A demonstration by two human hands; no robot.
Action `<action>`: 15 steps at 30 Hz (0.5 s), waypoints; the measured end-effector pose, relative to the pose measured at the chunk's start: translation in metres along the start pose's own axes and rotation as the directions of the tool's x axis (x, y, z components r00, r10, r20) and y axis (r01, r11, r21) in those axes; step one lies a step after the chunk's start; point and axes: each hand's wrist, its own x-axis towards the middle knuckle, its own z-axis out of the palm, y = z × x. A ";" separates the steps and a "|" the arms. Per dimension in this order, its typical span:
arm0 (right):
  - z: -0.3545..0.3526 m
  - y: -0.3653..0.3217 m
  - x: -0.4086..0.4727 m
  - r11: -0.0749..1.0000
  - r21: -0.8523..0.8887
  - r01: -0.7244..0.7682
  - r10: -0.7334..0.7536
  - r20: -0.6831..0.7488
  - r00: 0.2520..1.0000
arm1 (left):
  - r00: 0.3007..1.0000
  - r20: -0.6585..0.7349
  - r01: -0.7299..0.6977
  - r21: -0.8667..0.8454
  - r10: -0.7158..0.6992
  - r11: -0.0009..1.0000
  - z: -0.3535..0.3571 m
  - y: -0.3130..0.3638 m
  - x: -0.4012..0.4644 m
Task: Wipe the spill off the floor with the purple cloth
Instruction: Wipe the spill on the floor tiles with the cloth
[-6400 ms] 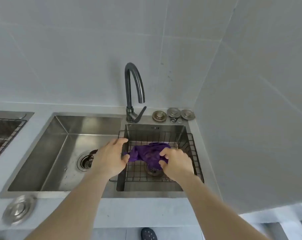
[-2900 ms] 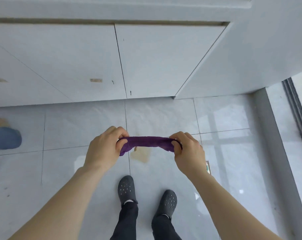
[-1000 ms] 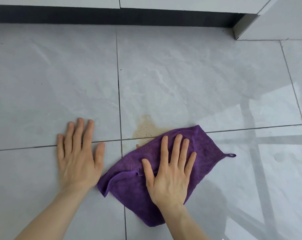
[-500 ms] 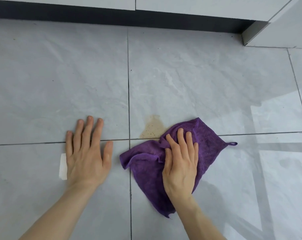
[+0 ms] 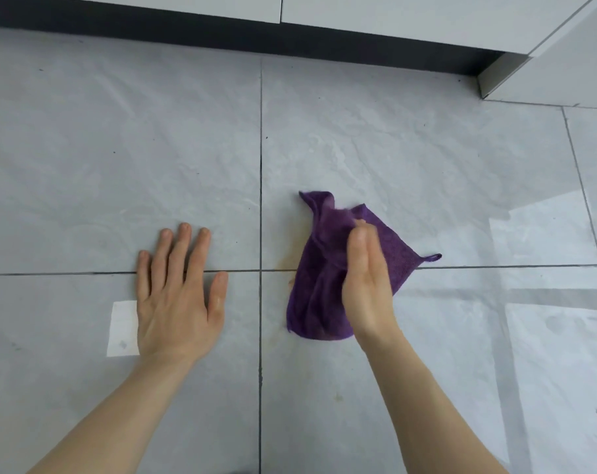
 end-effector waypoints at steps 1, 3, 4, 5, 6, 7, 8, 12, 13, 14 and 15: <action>0.005 0.005 0.004 0.983 -0.163 0.080 -0.068 0.074 0.995 | 1.000 0.000 0.001 -0.003 -0.001 1.000 0.000 0.000 0.000; 0.014 0.019 0.010 0.839 -0.481 0.255 -0.192 0.177 0.965 | 1.000 0.001 0.001 -0.002 -0.001 1.000 0.000 0.000 0.000; 0.018 0.024 0.011 0.744 -0.589 0.316 -0.234 0.214 0.948 | 1.000 0.001 0.002 0.000 -0.002 1.000 0.000 0.000 0.000; 0.023 0.028 0.012 0.659 -0.663 0.355 -0.265 0.237 0.935 | 1.000 0.002 0.002 0.001 -0.002 1.000 -0.001 0.000 0.000; 0.028 0.032 0.014 0.594 -0.715 0.369 -0.283 0.243 0.928 | 1.000 0.004 0.001 -0.001 -0.001 1.000 -0.001 -0.001 0.000; 0.031 0.036 0.015 0.549 -0.751 0.366 -0.296 0.235 0.926 | 1.000 0.005 -0.001 -0.004 0.001 1.000 -0.001 -0.001 0.000; 0.035 0.038 0.016 0.522 -0.776 0.354 -0.304 0.219 0.927 | 1.000 0.005 -0.001 -0.002 0.001 1.000 -0.001 0.000 0.000; 0.045 0.043 0.016 0.463 -0.827 0.318 -0.317 0.181 0.931 | 1.000 0.016 -0.001 0.014 0.000 1.000 -0.001 0.001 0.000; 0.047 0.043 0.016 0.456 -0.831 0.319 -0.316 0.183 0.931 | 1.000 0.021 -0.001 0.016 0.001 1.000 -0.001 0.001 0.001; 0.048 0.043 0.014 0.453 -0.830 0.325 -0.318 0.190 0.929 | 1.000 0.025 -0.002 0.018 0.001 1.000 0.000 0.001 0.001; 0.050 0.044 0.010 0.449 -0.826 0.341 -0.324 0.205 0.924 | 1.000 0.026 -0.001 0.019 0.001 1.000 0.000 0.001 0.001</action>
